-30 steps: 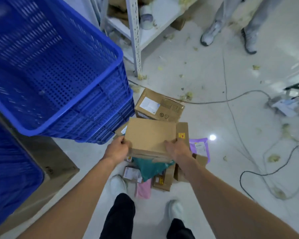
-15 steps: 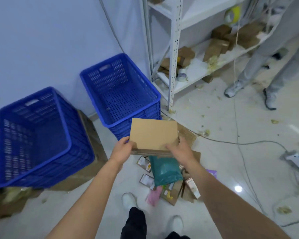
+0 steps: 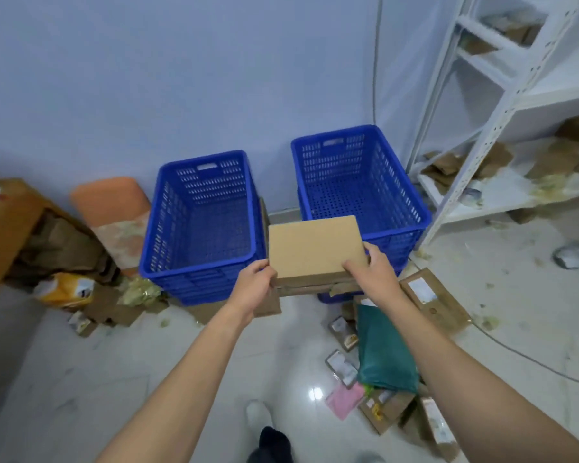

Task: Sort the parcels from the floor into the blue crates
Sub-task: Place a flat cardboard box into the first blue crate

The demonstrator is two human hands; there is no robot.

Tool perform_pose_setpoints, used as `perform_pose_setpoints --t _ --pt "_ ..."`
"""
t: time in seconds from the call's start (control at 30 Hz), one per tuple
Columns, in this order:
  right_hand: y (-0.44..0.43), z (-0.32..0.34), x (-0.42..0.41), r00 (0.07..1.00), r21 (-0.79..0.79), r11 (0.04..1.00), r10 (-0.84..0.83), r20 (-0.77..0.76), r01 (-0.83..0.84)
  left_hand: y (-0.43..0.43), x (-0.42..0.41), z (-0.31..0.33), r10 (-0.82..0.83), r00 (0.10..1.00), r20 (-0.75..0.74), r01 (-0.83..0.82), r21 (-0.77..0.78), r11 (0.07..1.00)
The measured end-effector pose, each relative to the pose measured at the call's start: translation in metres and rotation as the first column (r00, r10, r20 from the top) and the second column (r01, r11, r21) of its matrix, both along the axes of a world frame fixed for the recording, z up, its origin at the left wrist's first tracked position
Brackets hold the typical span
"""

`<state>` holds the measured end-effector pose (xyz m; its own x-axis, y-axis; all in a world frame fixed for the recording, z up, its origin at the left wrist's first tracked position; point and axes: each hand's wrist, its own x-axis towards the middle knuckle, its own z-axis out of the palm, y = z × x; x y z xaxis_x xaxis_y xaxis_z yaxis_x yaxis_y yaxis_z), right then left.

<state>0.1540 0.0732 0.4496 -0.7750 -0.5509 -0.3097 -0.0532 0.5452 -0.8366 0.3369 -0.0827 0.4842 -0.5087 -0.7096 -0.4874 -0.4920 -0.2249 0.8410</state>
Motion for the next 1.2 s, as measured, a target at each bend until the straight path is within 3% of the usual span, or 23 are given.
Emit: perform_pose_setpoints --t 0.27,0.57,0.87,1.2 --pt "-0.139 0.003 0.053 0.998 -0.058 0.997 0.043 -0.049 -0.046 -0.142 0.065 -0.004 0.052 0.998 -0.03 -0.053 -0.026 0.998" --pt "-0.238 0.003 0.079 0.995 -0.064 0.994 0.09 -0.05 -0.093 -0.244 0.093 -0.006 0.098 0.995 -0.032 -0.099 -0.038 0.994" --pt "-0.326 -0.023 0.033 0.985 -0.035 0.985 0.17 0.005 -0.17 -0.321 0.057 -0.026 0.181 0.983 0.032 -0.182 0.011 0.983" --pt "-0.443 -0.055 -0.039 0.921 0.007 0.929 0.367 0.126 -0.371 -0.408 0.016 -0.052 0.363 0.92 0.147 -0.377 0.085 0.922"
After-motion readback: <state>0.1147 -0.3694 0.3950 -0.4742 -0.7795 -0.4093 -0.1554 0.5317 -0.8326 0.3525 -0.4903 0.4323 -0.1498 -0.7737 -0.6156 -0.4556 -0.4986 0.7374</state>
